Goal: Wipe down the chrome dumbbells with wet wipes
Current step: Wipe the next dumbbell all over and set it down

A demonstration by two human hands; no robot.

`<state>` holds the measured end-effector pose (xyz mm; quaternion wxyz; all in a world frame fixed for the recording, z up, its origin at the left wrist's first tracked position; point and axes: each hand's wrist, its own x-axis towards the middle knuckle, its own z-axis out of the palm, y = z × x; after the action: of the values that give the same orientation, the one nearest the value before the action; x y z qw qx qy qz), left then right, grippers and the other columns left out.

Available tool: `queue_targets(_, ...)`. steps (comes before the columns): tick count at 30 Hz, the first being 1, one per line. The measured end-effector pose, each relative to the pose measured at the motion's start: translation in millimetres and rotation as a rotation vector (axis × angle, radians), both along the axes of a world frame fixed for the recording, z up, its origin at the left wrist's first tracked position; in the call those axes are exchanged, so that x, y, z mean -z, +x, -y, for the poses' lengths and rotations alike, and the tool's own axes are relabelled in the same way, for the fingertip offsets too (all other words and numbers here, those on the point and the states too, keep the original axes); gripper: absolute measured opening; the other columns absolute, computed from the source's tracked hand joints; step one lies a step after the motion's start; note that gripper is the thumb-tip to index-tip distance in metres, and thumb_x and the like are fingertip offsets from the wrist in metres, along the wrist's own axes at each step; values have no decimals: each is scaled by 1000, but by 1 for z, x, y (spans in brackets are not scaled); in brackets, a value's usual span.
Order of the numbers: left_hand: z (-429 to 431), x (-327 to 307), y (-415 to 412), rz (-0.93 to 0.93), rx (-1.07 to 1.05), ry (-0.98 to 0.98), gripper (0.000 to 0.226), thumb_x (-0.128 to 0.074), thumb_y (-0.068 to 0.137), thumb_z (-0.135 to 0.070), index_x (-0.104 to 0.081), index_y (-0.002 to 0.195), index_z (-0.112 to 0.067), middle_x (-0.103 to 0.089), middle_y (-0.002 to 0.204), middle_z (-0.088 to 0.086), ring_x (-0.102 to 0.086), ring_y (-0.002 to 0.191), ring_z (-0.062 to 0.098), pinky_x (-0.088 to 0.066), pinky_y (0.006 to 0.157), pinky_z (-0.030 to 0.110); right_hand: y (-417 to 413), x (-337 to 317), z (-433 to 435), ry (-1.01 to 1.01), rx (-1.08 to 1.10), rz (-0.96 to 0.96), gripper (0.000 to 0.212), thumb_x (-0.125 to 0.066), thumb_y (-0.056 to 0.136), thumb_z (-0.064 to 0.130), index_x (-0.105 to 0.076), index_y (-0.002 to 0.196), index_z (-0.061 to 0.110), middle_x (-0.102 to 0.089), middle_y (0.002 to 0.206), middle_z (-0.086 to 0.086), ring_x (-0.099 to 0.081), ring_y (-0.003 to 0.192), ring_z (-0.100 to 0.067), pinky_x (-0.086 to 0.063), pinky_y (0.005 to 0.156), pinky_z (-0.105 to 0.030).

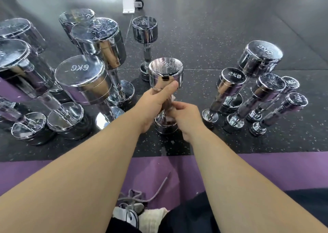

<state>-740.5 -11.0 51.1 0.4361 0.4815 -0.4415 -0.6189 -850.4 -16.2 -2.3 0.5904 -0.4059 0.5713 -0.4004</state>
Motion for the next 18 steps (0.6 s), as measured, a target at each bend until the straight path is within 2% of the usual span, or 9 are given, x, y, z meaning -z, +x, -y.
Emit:
queue_targets(3, 4, 8, 3, 13, 28, 8, 27, -69, 77, -47, -70, 100, -34, -70, 102, -9, -61, 101, 15, -45, 100, 34, -6, -9, 7, 11, 71, 373, 22, -64, 87, -5, -72, 106, 4, -71, 86, -7, -63, 72, -15, -48, 81, -30)
queue_targets(5, 5, 10, 3, 22, 46, 8, 30, -67, 77, -47, -68, 103, -34, -69, 100, -10, -59, 102, 13, -43, 100, 32, -9, -12, 8, -28, -23, 410, 24, -63, 86, -8, -69, 108, 1, -69, 90, -8, -66, 76, -15, -47, 81, -27)
queue_targets(7, 3, 11, 3, 8, 51, 33, 25, -71, 83, -43, -68, 104, -30, -69, 98, -7, -61, 101, 14, -47, 95, 29, -11, -8, 3, -42, -102, 278, 31, -65, 83, -10, -69, 111, 2, -70, 94, -7, -64, 85, -18, -50, 85, -31)
queue_targets(9, -4, 9, 3, -1, 61, 63, 19, -68, 87, -35, -65, 103, -26, -67, 93, -6, -62, 93, 13, -49, 83, 24, -9, 1, -6, -57, -121, 36, 31, -68, 81, -5, -74, 103, 15, -73, 89, -2, -65, 85, -19, -51, 92, -41)
queue_targets(11, -14, 7, 3, 12, 108, 78, 30, -74, 81, -34, -64, 107, -23, -66, 93, -5, -60, 90, 13, -48, 82, 25, -6, 8, -18, -76, -83, -211, 21, -67, 81, 3, -76, 86, 22, -74, 80, 1, -66, 74, -15, -56, 77, -38)
queue_targets(12, -19, 6, 4, 19, 137, 83, 39, -77, 78, -34, -64, 112, -19, -67, 96, -3, -61, 92, 15, -49, 85, 28, -3, 6, -23, -87, -30, -253, 19, -65, 82, 6, -75, 79, 22, -74, 76, 0, -65, 67, -15, -53, 66, -34)
queue_targets(14, -26, 2, 6, -10, 172, 113, 53, -77, 76, -32, -61, 123, -14, -68, 102, 1, -62, 95, 18, -49, 87, 33, -1, -4, -25, -88, 66, -61, 20, -64, 83, 3, -75, 77, 19, -73, 74, -3, -64, 66, -18, -49, 62, -32)
queue_targets(16, -26, 2, 14, -64, 142, 148, 47, -77, 77, -25, -62, 121, -20, -68, 103, -1, -60, 95, 17, -46, 85, 33, 0, -18, -23, -89, 74, 316, 25, -62, 85, -7, -75, 88, 14, -74, 83, -4, -67, 76, -18, -55, 71, -29)
queue_targets(18, -23, 7, 23, -92, 92, 215, 47, -69, 80, -9, -60, 124, -24, -66, 109, 0, -57, 98, 19, -44, 88, 33, 2, -27, -22, -63, 65, 531, 26, -58, 87, -14, -70, 94, 7, -74, 82, -3, -68, 76, -13, -56, 73, -21)
